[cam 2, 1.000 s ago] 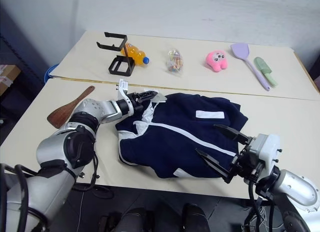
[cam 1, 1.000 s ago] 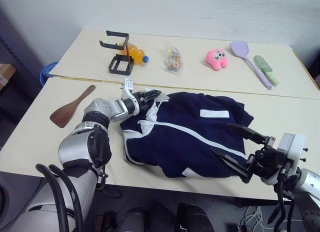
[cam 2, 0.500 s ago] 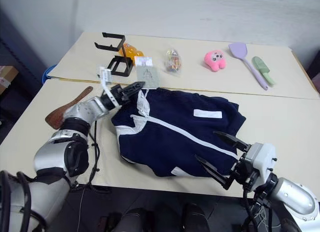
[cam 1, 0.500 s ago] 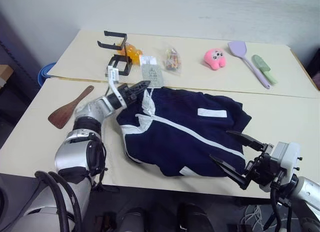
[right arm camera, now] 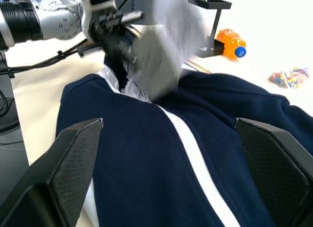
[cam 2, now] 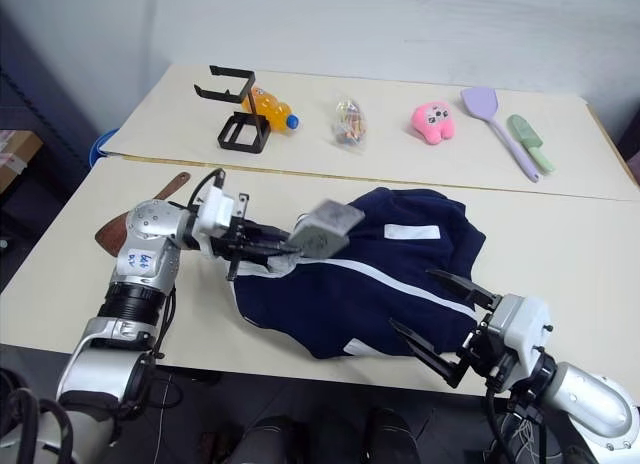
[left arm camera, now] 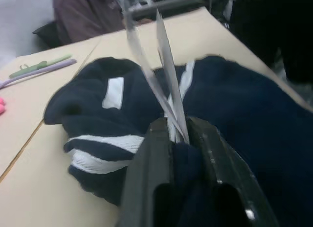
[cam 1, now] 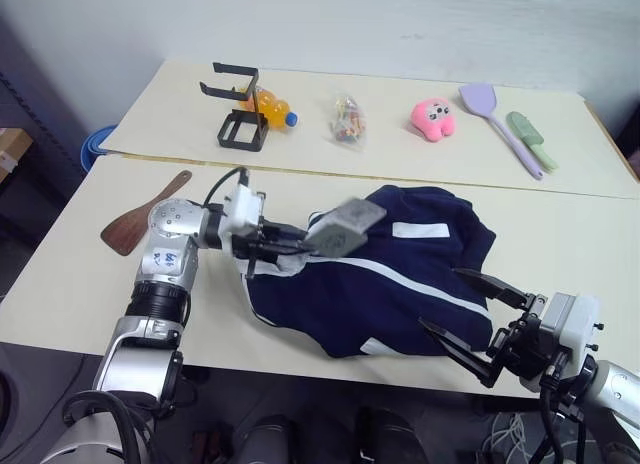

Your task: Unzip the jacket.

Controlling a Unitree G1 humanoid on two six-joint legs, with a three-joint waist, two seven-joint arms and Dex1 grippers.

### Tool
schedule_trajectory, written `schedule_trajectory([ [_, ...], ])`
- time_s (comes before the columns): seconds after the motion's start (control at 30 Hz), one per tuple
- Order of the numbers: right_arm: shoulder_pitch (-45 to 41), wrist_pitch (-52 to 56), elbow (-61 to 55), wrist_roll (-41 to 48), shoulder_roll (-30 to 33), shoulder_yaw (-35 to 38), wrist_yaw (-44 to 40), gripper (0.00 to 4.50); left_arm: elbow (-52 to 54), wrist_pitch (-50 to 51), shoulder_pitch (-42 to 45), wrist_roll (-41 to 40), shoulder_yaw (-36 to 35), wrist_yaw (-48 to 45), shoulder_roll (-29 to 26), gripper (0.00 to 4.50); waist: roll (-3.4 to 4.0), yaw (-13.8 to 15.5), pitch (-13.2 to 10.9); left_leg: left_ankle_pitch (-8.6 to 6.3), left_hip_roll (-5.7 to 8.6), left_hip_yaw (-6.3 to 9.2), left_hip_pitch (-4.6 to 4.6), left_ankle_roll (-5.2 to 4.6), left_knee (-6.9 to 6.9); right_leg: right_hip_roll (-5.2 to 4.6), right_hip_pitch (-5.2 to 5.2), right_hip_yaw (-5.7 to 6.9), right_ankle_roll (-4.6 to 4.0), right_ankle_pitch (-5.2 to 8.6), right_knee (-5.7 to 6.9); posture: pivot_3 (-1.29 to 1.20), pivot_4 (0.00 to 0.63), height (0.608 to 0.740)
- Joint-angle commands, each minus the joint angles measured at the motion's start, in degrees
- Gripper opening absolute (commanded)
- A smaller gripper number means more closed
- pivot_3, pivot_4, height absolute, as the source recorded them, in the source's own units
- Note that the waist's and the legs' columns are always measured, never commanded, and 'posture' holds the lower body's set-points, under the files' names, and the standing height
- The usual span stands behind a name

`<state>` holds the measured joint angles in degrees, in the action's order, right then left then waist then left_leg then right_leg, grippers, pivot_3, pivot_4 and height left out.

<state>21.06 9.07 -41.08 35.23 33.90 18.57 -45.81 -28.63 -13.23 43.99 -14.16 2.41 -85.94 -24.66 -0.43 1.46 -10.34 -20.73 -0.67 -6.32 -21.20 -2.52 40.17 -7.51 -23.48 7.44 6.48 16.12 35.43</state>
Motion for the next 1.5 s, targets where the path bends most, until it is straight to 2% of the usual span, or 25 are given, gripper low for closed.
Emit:
schedule_trajectory([
  [0.03,-0.29,-0.86,-0.79,0.23,0.28,0.31,-0.28,4.50,1.33,-2.52,-0.82,0.09,1.29,-0.33,-0.41,1.89,0.00,0.00,0.00,0.00,-0.01,0.00,0.00,0.00,0.00,0.00,0.00,0.01,0.00,0.00,0.00,0.00,0.150,0.740],
  [0.13,-0.25,-0.38,-0.82,0.64,0.85,0.53,-0.77,4.50,-0.18,-1.38,-0.73,-0.83,0.69,-0.22,-1.57,2.86,0.00,0.01,0.00,-0.01,-0.01,0.00,0.00,-0.03,0.01,0.00,0.00,0.01,0.00,0.00,0.00,0.00,0.150,0.740],
  [0.3,-1.41,3.89,-1.18,4.23,3.93,1.20,-1.51,4.50,-11.12,-5.39,3.59,3.67,-1.73,9.74,-3.96,4.43,0.00,-0.03,0.00,-0.01,-0.03,0.01,-0.01,-0.05,0.01,-0.01,0.00,0.02,0.00,0.00,0.00,0.00,0.150,0.740],
  [0.4,-5.67,9.43,-2.03,6.88,7.13,-0.05,0.55,4.50,-20.42,-7.69,6.72,6.58,-2.98,18.78,-5.01,4.47,-0.01,-0.03,0.00,-0.02,-0.02,0.03,-0.01,-0.08,0.01,-0.04,0.01,0.03,0.00,0.00,0.01,0.00,0.150,0.740],
  [0.53,-14.52,18.73,-3.10,8.22,10.23,-5.60,5.81,4.50,-26.70,-10.38,7.89,7.43,-3.35,20.20,-5.69,4.47,-0.01,-0.16,0.00,-0.04,-0.03,0.06,0.00,-0.09,-0.03,-0.05,-0.02,0.10,0.00,0.00,0.04,0.00,0.150,0.740],
  [0.63,-24.38,25.80,-2.31,5.11,10.52,-14.08,10.13,4.50,-27.00,-9.74,7.93,3.81,-5.51,15.69,-5.89,4.47,-0.01,-0.32,0.00,-0.04,-0.04,0.05,-0.09,-0.09,-0.01,-0.06,-0.12,0.12,0.00,0.00,0.07,0.00,0.150,0.740],
  [0.8,-38.26,32.13,3.22,-0.92,4.88,-26.51,14.81,4.50,-27.83,-9.30,9.78,2.63,-6.89,9.73,-9.82,4.47,-0.02,-0.43,0.00,-0.03,-0.03,0.05,-0.14,-0.08,0.01,-0.06,-0.17,0.16,-0.02,0.01,0.08,0.00,0.150,0.740],
  [0.93,-43.28,26.11,7.94,-14.75,7.83,-37.54,10.73,4.50,-28.55,-9.23,9.62,3.06,-6.53,4.06,-14.40,4.47,-0.01,-0.48,0.00,-0.04,0.01,0.06,-0.16,-0.10,0.00,-0.07,-0.17,0.17,-0.02,0.01,0.09,0.00,0.150,0.740],
  [1.03,-44.53,22.12,9.66,-20.06,10.10,-39.76,7.78,4.50,-24.90,-5.02,7.77,1.55,-6.17,-1.42,-16.04,4.47,-0.02,-0.42,0.00,-0.07,0.07,0.07,-0.21,-0.15,-0.02,-0.11,-0.19,0.19,-0.02,0.01,0.07,0.00,0.150,0.740],
  [1.1,-44.20,20.30,10.29,-21.45,11.61,-38.13,6.22,4.50,-17.21,-0.80,4.29,-0.72,-5.45,-4.55,-16.04,4.47,-0.02,-0.52,0.00,-0.09,0.08,0.05,-0.22,-0.17,-0.01,-0.13,-0.19,0.17,-0.02,0.01,0.05,0.00,0.150,0.740],
  [1.2,-43.75,17.58,11.30,-23.39,12.84,-37.48,3.92,4.50,-7.84,3.64,-0.29,-3.37,-5.09,-4.31,-15.63,4.47,-0.02,-0.54,0.00,-0.09,0.05,0.12,-0.23,-0.17,0.04,-0.14,-0.17,0.20,-0.02,0.01,0.06,0.00,0.150,0.740],
  [1.33,-45.18,14.57,14.71,-25.94,7.02,-38.36,6.00,4.50,1.17,7.64,-5.89,-5.33,-4.85,-0.28,-14.18,4.47,-0.02,-1.16,0.01,-0.08,0.00,0.10,-0.21,-0.14,0.06,-0.10,-0.13,0.19,-0.02,0.01,0.07,0.00,0.150,0.740],
  [1.5,-47.46,11.57,19.40,-29.73,1.35,-40.12,5.72,4.50,6.11,9.95,-9.10,-5.65,-4.77,1.57,-13.51,4.47,-0.02,-1.82,0.01,-0.05,-0.06,0.09,-0.19,-0.07,0.05,-0.03,-0.15,0.17,-0.02,0.01,0.09,0.00,0.150,0.740],
])
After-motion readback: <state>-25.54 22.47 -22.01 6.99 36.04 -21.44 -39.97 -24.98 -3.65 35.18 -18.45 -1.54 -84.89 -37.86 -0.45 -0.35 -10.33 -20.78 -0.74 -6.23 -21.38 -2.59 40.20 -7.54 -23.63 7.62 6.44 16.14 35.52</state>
